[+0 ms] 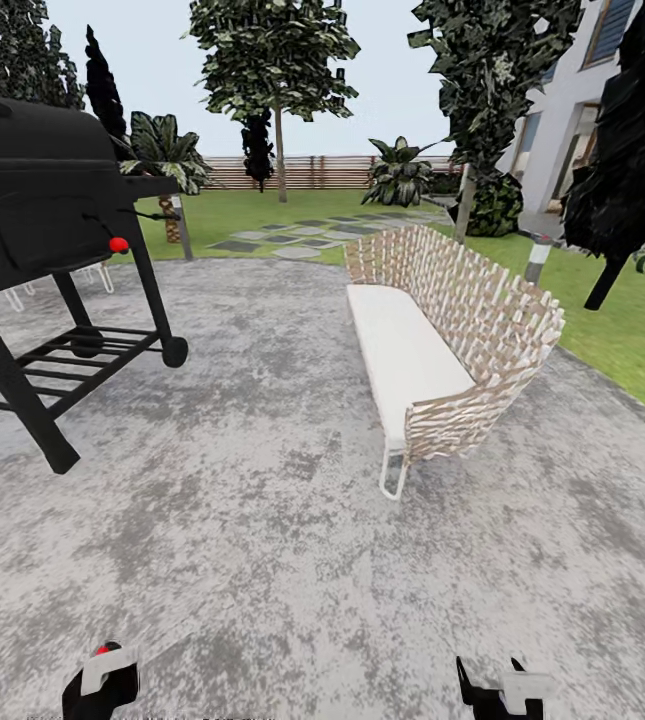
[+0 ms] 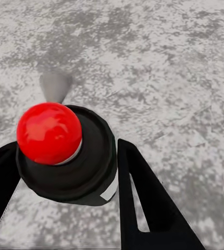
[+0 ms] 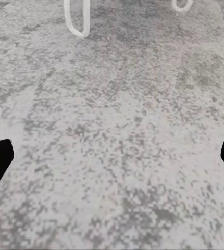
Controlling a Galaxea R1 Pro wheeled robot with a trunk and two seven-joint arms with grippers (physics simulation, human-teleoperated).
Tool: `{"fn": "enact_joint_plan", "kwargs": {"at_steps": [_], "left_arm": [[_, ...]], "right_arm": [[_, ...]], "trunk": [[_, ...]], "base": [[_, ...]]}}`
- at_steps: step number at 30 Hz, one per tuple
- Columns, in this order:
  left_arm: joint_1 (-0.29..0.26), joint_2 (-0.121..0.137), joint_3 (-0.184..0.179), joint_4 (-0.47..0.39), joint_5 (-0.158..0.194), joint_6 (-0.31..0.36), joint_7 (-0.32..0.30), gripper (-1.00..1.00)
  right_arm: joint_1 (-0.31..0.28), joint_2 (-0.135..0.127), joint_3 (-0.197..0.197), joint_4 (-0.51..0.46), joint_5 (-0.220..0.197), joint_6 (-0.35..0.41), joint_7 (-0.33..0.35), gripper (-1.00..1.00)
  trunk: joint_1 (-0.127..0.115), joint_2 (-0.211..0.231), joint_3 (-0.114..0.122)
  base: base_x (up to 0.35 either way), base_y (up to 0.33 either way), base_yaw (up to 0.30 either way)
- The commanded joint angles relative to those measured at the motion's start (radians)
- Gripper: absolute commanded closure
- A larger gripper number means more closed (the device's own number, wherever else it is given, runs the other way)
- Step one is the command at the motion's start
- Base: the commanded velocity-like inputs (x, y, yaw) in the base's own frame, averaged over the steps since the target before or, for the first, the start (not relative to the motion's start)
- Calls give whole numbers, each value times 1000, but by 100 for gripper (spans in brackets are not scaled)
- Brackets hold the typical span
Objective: In the garden, pick up the pesticide atomizer on the floor and spray pesticide onto both trees until each tree trunk is fully covered.
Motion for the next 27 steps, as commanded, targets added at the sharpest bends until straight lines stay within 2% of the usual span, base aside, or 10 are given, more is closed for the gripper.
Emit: {"fn": "enact_joint_plan", "kwargs": {"at_steps": [1, 7, 27], "left_arm": [[-1, 0, -2, 1, 8, -4, -1, 100], [0, -2, -3, 1, 10, -5, 1, 100], [0, -4, 0, 3, 14, 0, 2, 100]], "right_arm": [[0, 0, -7, 0, 7, -3, 0, -100], [0, 0, -8, 0, 7, -3, 0, -100], [0, 0, -8, 2, 6, -2, 3, -100]], "trunk": [[0, 0, -1], [0, 0, -1], [0, 0, 5]], "base": [[0, 0, 193], [119, 57, 55], [284, 177, 1]]}}
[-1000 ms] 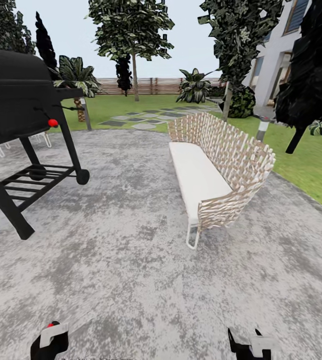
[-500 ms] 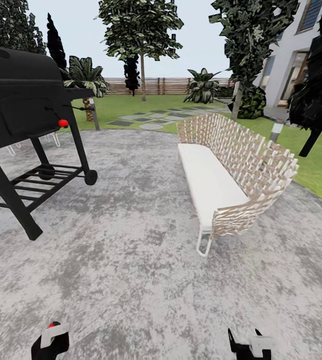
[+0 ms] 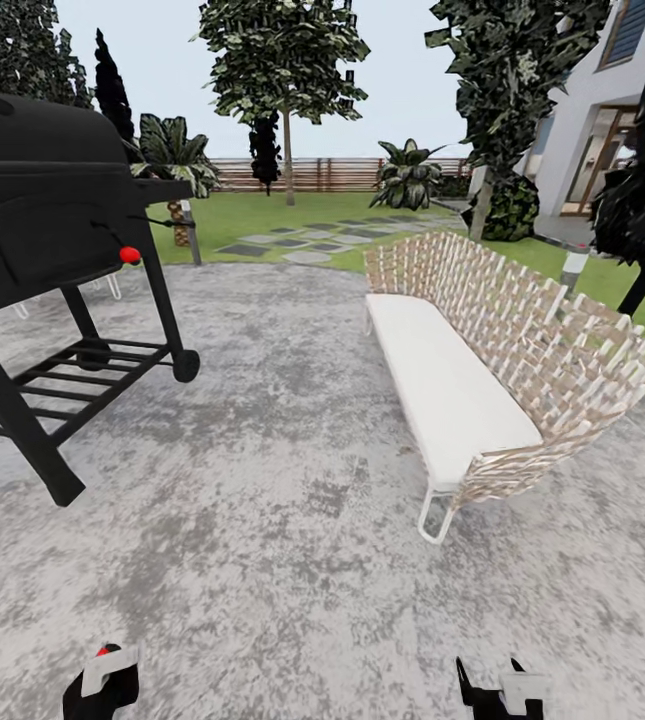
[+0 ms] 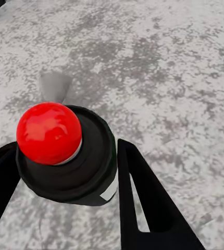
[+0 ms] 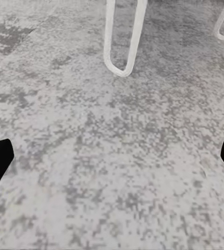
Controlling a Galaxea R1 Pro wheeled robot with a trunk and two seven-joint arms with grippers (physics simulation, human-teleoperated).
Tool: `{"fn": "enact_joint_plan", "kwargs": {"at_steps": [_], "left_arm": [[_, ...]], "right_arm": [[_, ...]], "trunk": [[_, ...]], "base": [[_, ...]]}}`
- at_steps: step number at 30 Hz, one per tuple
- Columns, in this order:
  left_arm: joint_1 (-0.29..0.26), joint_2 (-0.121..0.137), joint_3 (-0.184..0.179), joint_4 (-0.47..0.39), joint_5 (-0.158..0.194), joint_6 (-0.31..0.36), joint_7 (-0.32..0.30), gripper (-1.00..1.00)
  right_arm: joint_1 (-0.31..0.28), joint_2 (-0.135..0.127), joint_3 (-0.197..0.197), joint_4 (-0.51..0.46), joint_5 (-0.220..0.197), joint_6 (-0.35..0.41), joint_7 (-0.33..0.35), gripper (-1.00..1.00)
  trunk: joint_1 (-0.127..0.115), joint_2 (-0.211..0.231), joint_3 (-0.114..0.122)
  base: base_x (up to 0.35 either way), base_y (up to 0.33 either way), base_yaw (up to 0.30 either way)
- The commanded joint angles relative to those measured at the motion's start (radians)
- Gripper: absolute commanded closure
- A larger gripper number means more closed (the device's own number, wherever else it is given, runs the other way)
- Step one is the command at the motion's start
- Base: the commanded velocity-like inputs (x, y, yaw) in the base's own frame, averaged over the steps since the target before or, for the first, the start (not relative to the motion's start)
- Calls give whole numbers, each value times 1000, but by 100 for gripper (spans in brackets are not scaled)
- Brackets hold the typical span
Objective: In the garden, pick up the pesticide atomizer on the floor and spray pesticide onto both trees until each tree trunk is fully covered.
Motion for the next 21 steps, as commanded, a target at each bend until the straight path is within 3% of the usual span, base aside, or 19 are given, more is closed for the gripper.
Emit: {"fn": "enact_joint_plan", "kwargs": {"at_steps": [1, 11, 21], "left_arm": [[-1, 0, -3, 1, 9, -3, -1, 100], [-1, -2, -3, 1, 9, -3, -1, 100], [-1, -1, -3, 1, 9, -3, -1, 100]], "right_arm": [[-1, 0, -8, 1, 7, -3, 0, -100], [-1, 0, -8, 1, 7, -3, 0, -100], [-1, 0, -8, 1, 7, -3, 0, -100]], "trunk": [[0, 0, 1], [0, 0, 16], [0, 0, 30]], "base": [[290, 177, 0], [290, 177, -7], [291, 176, -83]]}}
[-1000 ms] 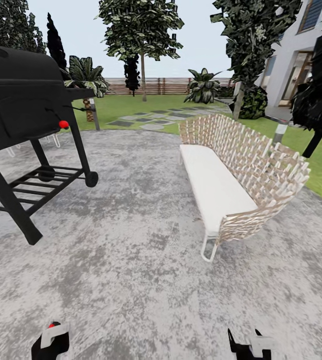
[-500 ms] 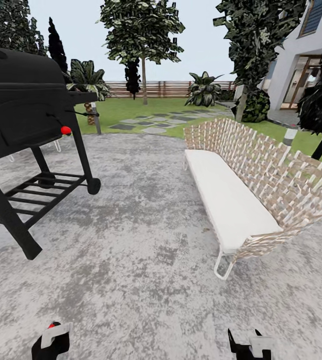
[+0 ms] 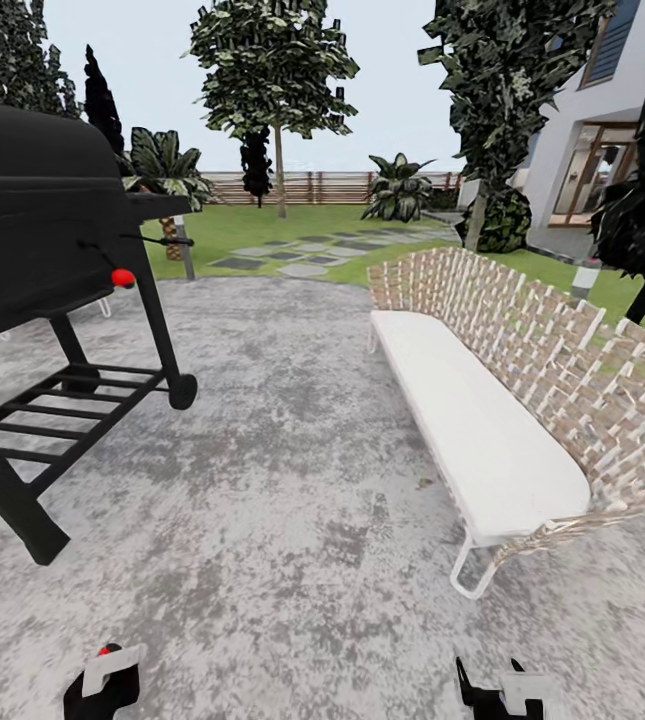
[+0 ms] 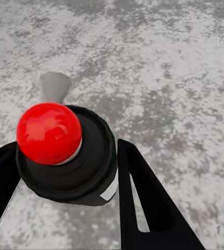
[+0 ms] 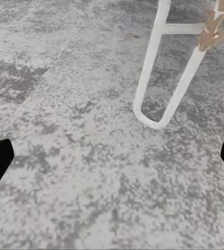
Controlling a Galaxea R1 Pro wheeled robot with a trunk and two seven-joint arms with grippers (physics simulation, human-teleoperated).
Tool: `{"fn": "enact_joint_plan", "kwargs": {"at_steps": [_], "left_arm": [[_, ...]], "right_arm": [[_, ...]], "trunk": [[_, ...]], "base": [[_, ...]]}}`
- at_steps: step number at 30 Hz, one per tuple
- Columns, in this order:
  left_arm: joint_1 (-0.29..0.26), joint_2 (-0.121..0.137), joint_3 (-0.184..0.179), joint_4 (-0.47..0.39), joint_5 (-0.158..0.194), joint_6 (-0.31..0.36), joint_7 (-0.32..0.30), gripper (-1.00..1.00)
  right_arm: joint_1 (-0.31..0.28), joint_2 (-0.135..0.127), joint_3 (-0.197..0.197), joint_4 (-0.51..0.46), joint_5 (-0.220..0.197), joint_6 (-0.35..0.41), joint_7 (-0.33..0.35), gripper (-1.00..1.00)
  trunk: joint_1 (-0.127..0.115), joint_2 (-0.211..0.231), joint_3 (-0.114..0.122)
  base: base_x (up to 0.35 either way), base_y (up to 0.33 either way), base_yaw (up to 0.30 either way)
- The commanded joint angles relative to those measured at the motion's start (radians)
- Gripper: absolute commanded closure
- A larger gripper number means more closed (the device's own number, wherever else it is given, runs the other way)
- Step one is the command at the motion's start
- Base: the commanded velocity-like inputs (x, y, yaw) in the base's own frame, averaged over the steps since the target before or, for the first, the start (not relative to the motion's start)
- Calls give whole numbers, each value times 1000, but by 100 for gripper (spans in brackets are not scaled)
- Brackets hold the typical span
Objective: In the garden, pick up the pesticide atomizer on the floor and spray pesticide onto both trees until each tree trunk is fully covered.
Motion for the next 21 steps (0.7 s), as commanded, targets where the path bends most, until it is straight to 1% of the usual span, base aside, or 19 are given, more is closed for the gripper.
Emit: {"fn": "enact_joint_plan", "kwargs": {"at_steps": [1, 21], "left_arm": [[-1, 0, -2, 1, 9, -3, -1, 100], [-1, -1, -2, 2, 9, -3, -1, 100]], "right_arm": [[-1, 0, -7, 1, 7, -3, 0, -100], [-1, 0, -8, 1, 7, -3, -3, -100]], "trunk": [[0, 0, 0], [0, 0, 0]], "base": [[308, 152, -21], [331, 98, -2]]}}
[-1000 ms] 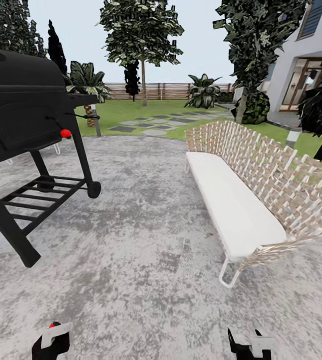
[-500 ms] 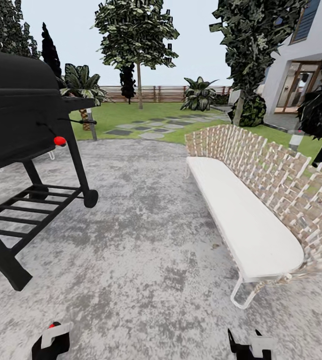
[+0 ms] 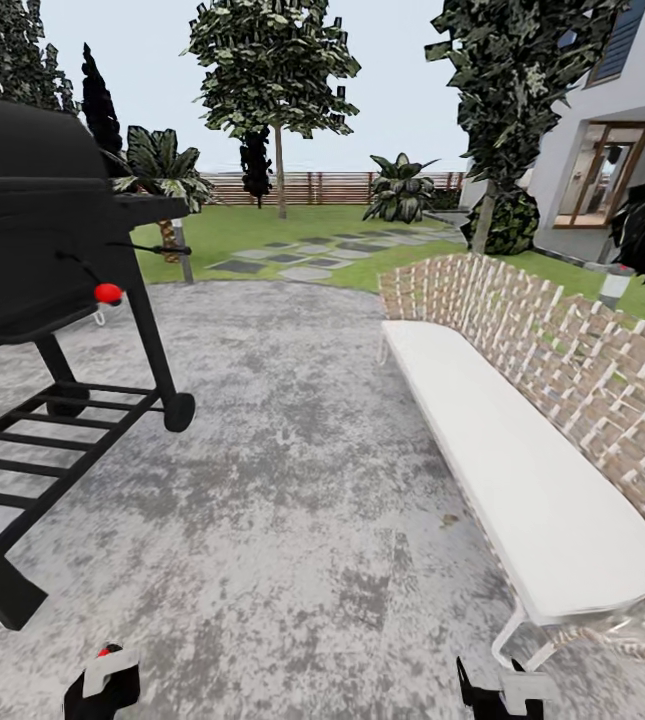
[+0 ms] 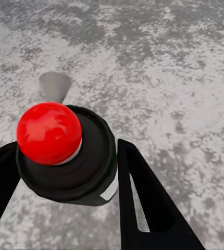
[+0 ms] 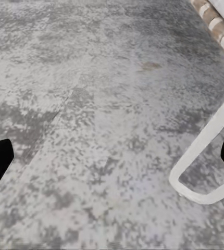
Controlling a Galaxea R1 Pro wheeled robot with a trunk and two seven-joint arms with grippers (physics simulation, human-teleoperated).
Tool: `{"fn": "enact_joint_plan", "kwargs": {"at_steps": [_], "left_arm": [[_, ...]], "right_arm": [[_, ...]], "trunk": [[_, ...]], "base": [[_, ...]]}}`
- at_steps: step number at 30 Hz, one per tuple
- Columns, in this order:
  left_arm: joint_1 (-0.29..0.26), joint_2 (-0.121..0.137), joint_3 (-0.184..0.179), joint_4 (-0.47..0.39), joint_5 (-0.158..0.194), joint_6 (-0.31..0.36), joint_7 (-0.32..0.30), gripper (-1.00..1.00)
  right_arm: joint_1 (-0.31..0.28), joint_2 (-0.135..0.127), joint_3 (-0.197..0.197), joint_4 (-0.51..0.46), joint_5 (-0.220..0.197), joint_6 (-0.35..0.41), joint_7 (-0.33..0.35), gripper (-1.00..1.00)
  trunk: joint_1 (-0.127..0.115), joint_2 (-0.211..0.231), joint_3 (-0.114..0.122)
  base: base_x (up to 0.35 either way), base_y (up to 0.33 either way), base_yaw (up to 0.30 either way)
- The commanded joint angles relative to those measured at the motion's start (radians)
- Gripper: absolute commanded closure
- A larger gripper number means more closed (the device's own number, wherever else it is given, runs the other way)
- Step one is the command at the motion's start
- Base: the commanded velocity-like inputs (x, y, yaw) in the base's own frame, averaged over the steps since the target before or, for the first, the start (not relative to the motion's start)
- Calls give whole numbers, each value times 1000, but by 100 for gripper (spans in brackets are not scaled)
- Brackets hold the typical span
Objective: In the garden, pick up the pesticide atomizer on the floor and spray pesticide onto both trees until each tree trunk is fully covered.
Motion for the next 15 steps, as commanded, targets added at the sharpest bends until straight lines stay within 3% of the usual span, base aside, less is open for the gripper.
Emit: {"fn": "enact_joint_plan", "kwargs": {"at_steps": [1, 15], "left_arm": [[-1, 0, -2, 4, 9, -4, -1, 100], [-1, 0, -1, 21, 12, -9, -1, 100]], "right_arm": [[-1, 0, -7, 1, 7, -3, 1, -100], [-1, 0, -7, 1, 7, -3, 2, -100]], "trunk": [[0, 0, -1], [0, 0, 16]], "base": [[334, 79, 0], [334, 76, -46]]}}
